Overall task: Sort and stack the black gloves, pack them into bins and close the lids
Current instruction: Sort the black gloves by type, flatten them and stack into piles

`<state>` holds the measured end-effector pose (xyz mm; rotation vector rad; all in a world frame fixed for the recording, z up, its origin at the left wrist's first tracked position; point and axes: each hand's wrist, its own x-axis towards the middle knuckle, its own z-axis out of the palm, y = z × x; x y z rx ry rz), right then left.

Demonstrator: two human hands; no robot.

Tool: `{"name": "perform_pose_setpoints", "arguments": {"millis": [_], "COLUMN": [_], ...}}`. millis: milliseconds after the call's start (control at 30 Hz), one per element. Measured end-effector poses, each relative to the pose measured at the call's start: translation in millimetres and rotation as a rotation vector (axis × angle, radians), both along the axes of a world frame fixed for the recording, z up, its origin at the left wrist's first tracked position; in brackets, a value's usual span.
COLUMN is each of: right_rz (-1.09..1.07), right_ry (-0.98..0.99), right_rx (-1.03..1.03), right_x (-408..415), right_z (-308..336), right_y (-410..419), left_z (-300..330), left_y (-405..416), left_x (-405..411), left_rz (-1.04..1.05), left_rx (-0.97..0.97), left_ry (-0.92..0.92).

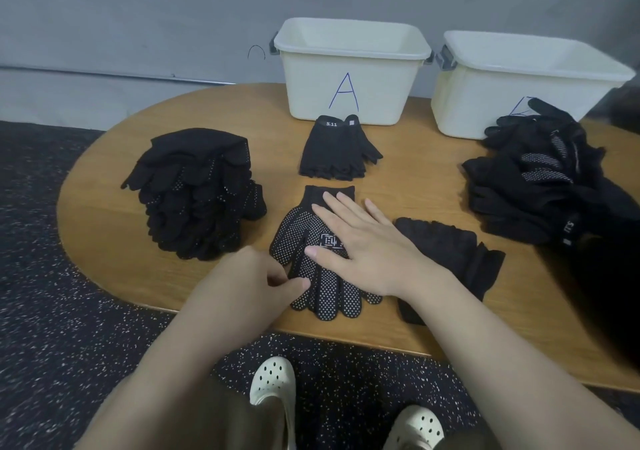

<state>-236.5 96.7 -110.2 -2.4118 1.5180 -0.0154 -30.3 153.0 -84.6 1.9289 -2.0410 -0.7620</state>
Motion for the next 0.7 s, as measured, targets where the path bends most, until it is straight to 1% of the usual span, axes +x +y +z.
{"name": "perform_pose_setpoints", "arguments": {"millis": [67, 133, 167, 267, 333, 467, 533, 633, 700], "right_rz": [0.000, -0.008, -0.018, -0.039, -0.039, -0.056, -0.099, -0.235, -0.353], "right_ry": [0.018, 0.023, 0.021, 0.018, 0.015, -0.009, -0.039, -0.098, -0.155], "right_rx": [0.004, 0.002, 0.001, -0.002, -0.007, 0.023, 0.019, -0.143, -0.259], "right_x": [0.7, 1.6, 2.0, 3.5, 4.3, -8.0, -24.8, -58.0, -81.2], "right_z": [0.0, 0.4, 0.5, 0.6, 1.1, 14.3, 26.9, 36.7, 34.8], "right_y": [0.3, 1.4, 1.9, 2.4, 2.8, 10.6, 16.6, 19.7, 16.6], "left_z": [1.7, 2.0, 0.3, -7.9, -14.4, -20.5, -20.7, -22.1, -25.1], "left_y": [1.8, 2.7, 1.7, -6.2, -16.1, -38.0, -47.2, -53.1, -53.7], "left_x": [0.9, 1.6, 1.4, -5.8, -14.7, -30.0, -36.0, -50.6, -62.7], "left_rz": [0.041, 0.056, 0.031, -0.070, -0.103, -0.157, -0.198, -0.299, -0.365], "left_rx": [-0.055, -0.155, -0.222, -0.456, -0.532, -0.476, -0.453, -0.466, -0.430], "left_ry": [-0.075, -0.066, -0.035, 0.149, 0.193, 0.166, 0.143, 0.042, -0.040]}}
